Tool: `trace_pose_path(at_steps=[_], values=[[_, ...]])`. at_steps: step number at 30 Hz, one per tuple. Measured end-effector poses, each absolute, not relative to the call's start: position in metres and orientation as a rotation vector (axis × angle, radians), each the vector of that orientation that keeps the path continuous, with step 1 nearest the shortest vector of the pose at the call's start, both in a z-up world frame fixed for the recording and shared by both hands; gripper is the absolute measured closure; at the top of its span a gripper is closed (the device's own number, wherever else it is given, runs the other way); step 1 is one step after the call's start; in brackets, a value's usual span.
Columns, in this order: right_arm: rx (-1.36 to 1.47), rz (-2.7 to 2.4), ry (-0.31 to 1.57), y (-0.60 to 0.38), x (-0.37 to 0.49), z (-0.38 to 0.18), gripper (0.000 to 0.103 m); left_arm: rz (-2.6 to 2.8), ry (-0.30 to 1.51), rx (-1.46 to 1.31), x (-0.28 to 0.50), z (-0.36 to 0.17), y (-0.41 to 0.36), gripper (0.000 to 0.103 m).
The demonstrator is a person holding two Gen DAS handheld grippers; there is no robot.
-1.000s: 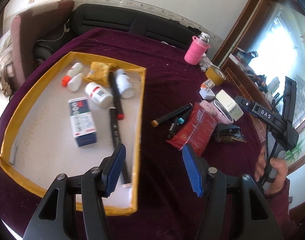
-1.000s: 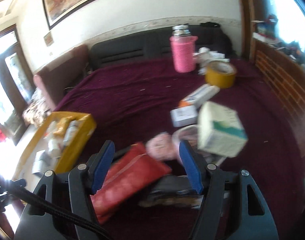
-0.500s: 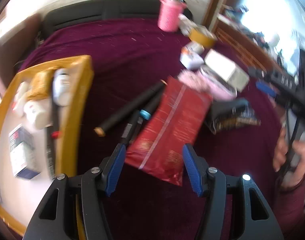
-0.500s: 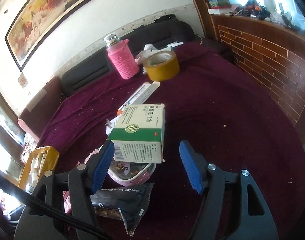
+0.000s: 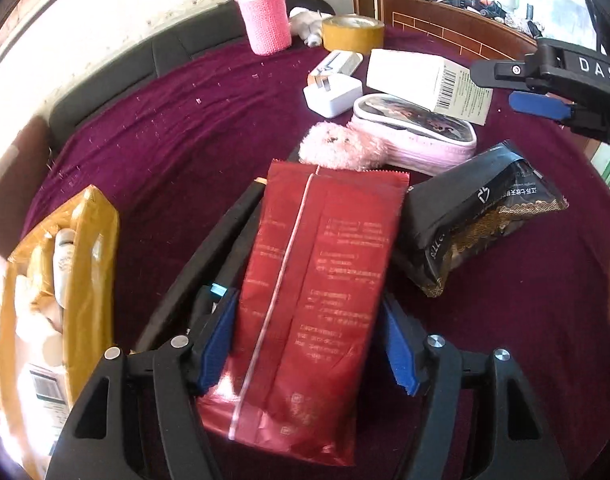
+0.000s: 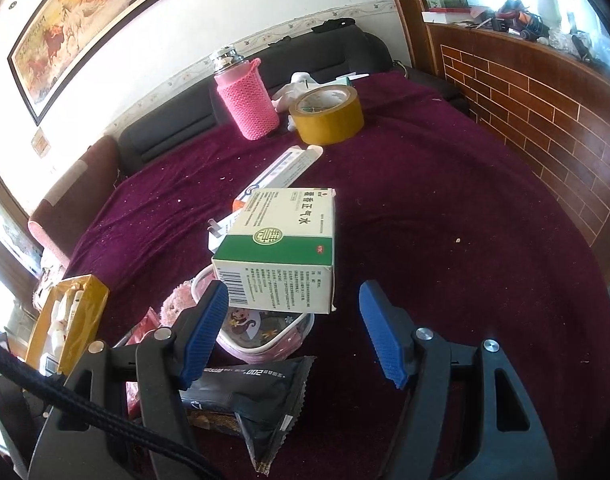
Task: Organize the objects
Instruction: 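Grasp the red foil bag with the left gripper, then carry the red bag to the tray with the left gripper while the right grasps the pink teddy bear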
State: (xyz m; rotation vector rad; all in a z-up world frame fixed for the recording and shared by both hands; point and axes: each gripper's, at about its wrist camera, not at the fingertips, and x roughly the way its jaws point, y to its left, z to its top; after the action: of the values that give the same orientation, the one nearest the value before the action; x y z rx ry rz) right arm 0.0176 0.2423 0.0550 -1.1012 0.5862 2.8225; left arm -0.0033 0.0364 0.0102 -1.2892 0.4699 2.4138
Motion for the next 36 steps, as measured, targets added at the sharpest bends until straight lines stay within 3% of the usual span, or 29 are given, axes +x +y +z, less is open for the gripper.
trace_pose_path(at_steps=[1,4,9,13,16,18,19,22,34,36], values=[[-1.103,2.821,0.585,0.242,0.017,0.055,0.036,2.407,0.471,-1.279,0.001,0.011,0.037,0.059],[-1.116,2.817,0.59,0.242,0.016,0.054,0.036,2.336,0.443,-1.273,0.026,0.016,0.03,0.064],[-1.141,2.809,0.609,0.242,0.015,0.051,0.036,2.272,0.394,-1.288,0.062,0.019,0.014,0.063],[-1.152,2.81,0.604,0.238,0.016,0.049,0.036,2.288,0.425,-1.301,0.06,0.009,0.026,0.049],[-1.146,2.81,0.571,0.234,0.016,0.049,0.036,2.31,0.382,-1.241,0.052,0.006,0.035,0.044],[-1.145,2.81,0.557,0.232,0.016,0.048,0.036,2.324,0.368,-1.225,0.051,0.005,0.035,0.048],[-1.144,2.814,0.557,0.232,0.016,0.049,0.036,2.324,0.352,-1.22,0.053,0.007,0.033,0.058],[-1.128,2.829,0.55,0.231,0.018,0.05,0.036,2.299,0.235,-1.236,0.052,0.015,0.018,0.064],[-1.021,2.866,0.372,0.206,0.025,0.062,0.036,2.45,-0.201,-0.977,0.098,0.111,-0.126,0.064],[-1.079,2.917,0.455,0.195,0.028,0.07,0.036,2.515,-0.229,-0.94,0.103,0.122,-0.153,0.064]])
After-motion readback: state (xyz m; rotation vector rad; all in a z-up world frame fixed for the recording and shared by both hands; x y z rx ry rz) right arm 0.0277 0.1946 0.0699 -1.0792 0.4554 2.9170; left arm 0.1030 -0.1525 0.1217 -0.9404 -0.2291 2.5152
